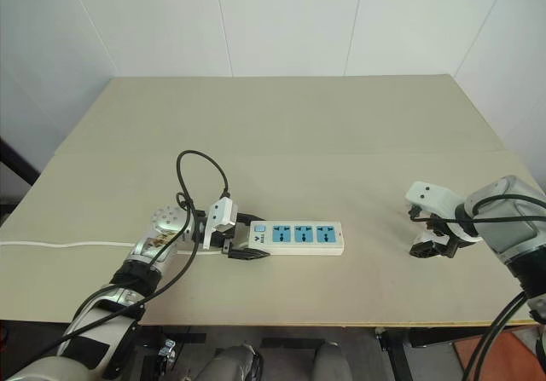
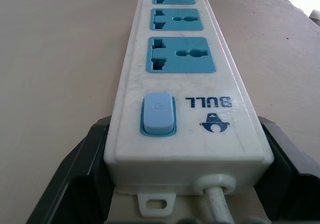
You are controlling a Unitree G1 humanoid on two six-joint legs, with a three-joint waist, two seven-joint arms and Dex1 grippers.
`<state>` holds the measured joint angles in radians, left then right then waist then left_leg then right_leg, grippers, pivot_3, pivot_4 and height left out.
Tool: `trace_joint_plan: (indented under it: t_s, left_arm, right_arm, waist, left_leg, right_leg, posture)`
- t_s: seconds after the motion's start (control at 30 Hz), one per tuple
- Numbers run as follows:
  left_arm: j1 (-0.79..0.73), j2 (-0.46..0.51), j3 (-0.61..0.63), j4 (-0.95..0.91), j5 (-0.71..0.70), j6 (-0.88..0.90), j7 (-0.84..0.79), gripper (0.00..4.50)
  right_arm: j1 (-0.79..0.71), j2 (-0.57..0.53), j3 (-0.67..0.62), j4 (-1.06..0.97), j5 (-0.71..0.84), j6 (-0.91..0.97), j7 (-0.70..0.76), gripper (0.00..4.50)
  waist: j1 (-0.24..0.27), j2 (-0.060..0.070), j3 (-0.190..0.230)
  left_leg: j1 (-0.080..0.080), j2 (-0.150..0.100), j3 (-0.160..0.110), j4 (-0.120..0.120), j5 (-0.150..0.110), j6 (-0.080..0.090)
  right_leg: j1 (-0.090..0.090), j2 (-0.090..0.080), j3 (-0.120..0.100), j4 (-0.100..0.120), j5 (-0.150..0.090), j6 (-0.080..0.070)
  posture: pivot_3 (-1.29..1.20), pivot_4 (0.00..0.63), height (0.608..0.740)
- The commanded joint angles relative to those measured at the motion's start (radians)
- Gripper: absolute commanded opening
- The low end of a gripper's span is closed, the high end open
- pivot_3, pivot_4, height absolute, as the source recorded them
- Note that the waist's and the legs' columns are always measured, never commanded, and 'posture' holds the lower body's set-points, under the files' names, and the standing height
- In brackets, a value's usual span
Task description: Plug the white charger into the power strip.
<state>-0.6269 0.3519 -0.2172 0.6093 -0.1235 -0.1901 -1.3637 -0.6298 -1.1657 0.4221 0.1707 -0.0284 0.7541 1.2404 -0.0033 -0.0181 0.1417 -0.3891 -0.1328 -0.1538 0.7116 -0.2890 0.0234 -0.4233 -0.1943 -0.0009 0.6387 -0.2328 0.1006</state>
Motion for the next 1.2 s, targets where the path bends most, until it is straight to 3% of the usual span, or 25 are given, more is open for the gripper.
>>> trace_joint_plan:
  t_s: [0.03, 0.2, 0.27, 0.47, 0.53, 0.73, 0.83, 1.0, 1.2]
  left_arm:
    - [0.01, 0.014, -0.022, -0.014, 0.018, 0.007, -0.007, 3.31]
    - [0.007, 0.02, -0.02, -0.013, 0.019, 0.007, -0.006, 3.31]
    - [0.007, 0.021, -0.019, -0.014, 0.019, 0.007, -0.005, 3.31]
    - [0.004, 0.021, -0.02, -0.008, 0.02, 0.005, -0.007, 3.31]
    - [0.001, 0.021, -0.02, -0.004, 0.019, 0.003, -0.01, 3.31]
    - [-0.015, 0.017, -0.027, 0.014, 0.021, -0.007, -0.023, 3.31]
    - [-0.023, 0.016, -0.028, 0.026, 0.021, -0.011, -0.025, 3.31]
    - [-0.038, 0.008, -0.03, 0.05, 0.022, -0.014, -0.026, 3.31]
    - [-0.036, -0.004, -0.026, 0.043, 0.018, 0.005, -0.007, 3.31]
  right_arm:
    - [0.009, -0.001, -0.01, 0.01, -0.032, -0.018, 0.013, 3.29]
    - [0.018, 0.0, -0.011, -0.003, -0.035, -0.024, 0.034, 1.62]
    - [0.018, 0.002, -0.014, -0.005, -0.036, -0.024, 0.034, 1.18]
    - [0.005, 0.005, -0.049, -0.02, -0.026, -0.055, 0.025, 1.18]
    - [-0.028, 0.04, -0.117, -0.032, 0.028, -0.066, 0.008, 1.18]
    - [-0.082, 0.257, -0.434, -0.177, 0.323, -0.075, -0.04, 1.18]
    - [-0.04, 0.355, -0.52, -0.275, 0.424, -0.083, -0.081, 1.18]
    - [0.014, 0.574, -0.572, -0.372, 0.557, -0.114, -0.193, 1.18]
    - [0.036, 0.726, -0.485, -0.308, 0.556, -0.236, -0.18, 1.18]
  waist:
    - [0.0, 0.0, 0.0]
    - [-0.002, 0.0, 0.0]
    - [-0.001, 0.0, 0.0]
    - [-0.002, 0.0, 0.0]
    - [-0.003, 0.0, 0.0]
    - [-0.009, 0.0, 0.0]
    - [-0.001, -0.001, 0.0]
    - [-0.004, -0.001, -0.001]
    - [-0.008, -0.001, -0.001]
  left_leg:
    - [0.0, 0.0, 0.0, 0.0, 0.0, 0.0]
    - [0.0, 0.0, 0.0, 0.001, 0.0, 0.0]
    - [0.001, 0.0, 0.0, 0.001, 0.0, 0.0]
    - [0.0, 0.0, 0.0, 0.001, 0.0, 0.0]
    - [0.0, 0.0, 0.0, 0.001, 0.0, 0.0]
    - [0.0, 0.0, 0.001, 0.0, 0.0, 0.0]
    - [0.0, 0.0, -0.002, 0.0, 0.0, 0.0]
    - [-0.001, -0.001, -0.002, 0.0, 0.0, 0.0]
    - [0.0, -0.002, -0.002, 0.001, 0.0, 0.0]
  right_leg:
    - [0.0, 0.0, 0.0, 0.0, 0.0, 0.0]
    - [0.001, 0.0, 0.0, 0.0, 0.0, 0.0]
    - [0.001, 0.0, 0.0, 0.0, 0.0, 0.0]
    - [0.0, 0.0, 0.0, 0.0, 0.0, 0.001]
    - [0.0, 0.0, 0.0, 0.0, 0.0, 0.001]
    - [-0.001, 0.0, 0.003, 0.0, 0.0, 0.001]
    - [0.0, 0.001, 0.001, 0.002, 0.001, 0.001]
    - [0.0, 0.0, 0.002, 0.002, 0.002, 0.002]
    - [0.0, 0.0, 0.003, 0.002, 0.002, 0.002]
  posture:
    - [0.0, 0.15, 0.74]
    - [0.0, 0.15, 0.74]
    - [0.0, 0.15, 0.74]
    - [0.0, 0.15, 0.74]
    - [0.0, 0.15, 0.74]
    - [0.0, 0.15, 0.74]
    - [0.0, 0.15, 0.74]
    - [0.0, 0.15, 0.74]
    - [0.0, 0.15, 0.74]
